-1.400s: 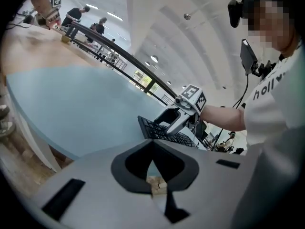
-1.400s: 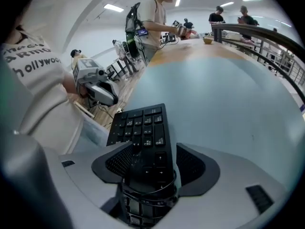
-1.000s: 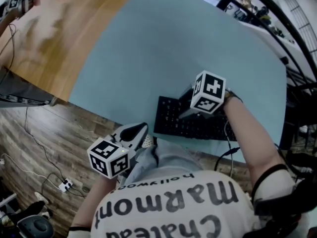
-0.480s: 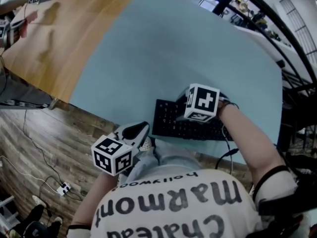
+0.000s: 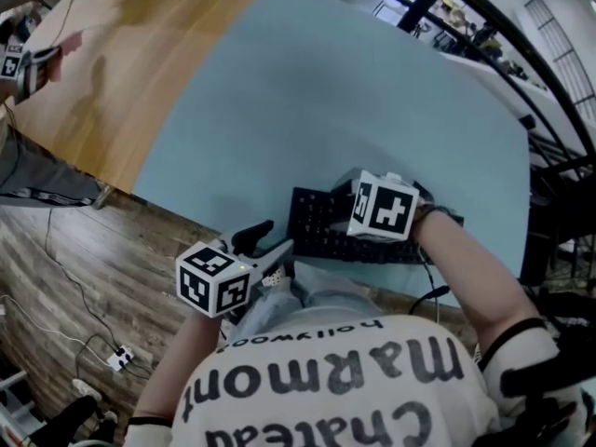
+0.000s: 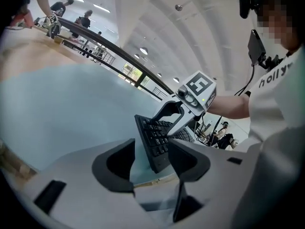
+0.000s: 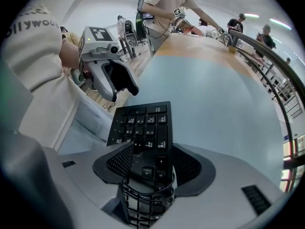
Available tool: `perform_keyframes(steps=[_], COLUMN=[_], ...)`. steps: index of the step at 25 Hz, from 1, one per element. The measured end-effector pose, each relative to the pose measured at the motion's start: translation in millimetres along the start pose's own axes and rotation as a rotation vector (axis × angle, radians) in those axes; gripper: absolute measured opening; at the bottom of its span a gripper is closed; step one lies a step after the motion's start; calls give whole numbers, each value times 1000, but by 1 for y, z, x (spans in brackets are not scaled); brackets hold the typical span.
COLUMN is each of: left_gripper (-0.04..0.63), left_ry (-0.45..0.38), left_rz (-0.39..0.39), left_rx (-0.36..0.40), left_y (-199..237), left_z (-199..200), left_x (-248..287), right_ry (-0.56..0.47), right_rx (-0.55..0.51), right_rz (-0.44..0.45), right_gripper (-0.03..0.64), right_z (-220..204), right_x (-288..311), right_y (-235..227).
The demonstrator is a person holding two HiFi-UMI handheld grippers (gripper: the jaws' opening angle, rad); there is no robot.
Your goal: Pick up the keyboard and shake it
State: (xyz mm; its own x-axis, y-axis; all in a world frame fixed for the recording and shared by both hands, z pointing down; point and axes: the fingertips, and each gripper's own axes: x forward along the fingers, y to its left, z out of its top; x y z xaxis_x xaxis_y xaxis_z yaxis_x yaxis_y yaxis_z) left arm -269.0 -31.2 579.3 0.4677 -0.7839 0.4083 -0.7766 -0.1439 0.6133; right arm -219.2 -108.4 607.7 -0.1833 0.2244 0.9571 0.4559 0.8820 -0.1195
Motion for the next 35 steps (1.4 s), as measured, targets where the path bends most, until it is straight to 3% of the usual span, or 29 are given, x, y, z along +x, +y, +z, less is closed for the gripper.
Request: perform_keyframes(steps=[8, 17, 25, 31, 33, 35], left_gripper=[252, 259, 287, 285, 290, 301], left_ry=[76, 192, 290, 318, 351, 365], left_rz=[-28, -97, -99, -152, -172, -187], left_rx=[92, 202, 318, 341, 317, 288], left_y=[-5, -20, -22, -25, -26, -27], left_z=[-7, -9, -10, -6, -6, -3], left_x=[19, 37, 60, 67, 69, 71], right_ry=[-35, -45, -148, -185, -175, -170], right_rx=[-102, -160, -192, -238, -304, -365], right_rz=[-167, -221, -313, -409, -436, -451], right_gripper=[272, 272, 270, 268, 255, 154], right_z=[12, 18, 20, 17, 17, 15], right_x=[-14, -19, -28, -37, -36, -34], right_y=[12, 26, 25, 23, 26, 32])
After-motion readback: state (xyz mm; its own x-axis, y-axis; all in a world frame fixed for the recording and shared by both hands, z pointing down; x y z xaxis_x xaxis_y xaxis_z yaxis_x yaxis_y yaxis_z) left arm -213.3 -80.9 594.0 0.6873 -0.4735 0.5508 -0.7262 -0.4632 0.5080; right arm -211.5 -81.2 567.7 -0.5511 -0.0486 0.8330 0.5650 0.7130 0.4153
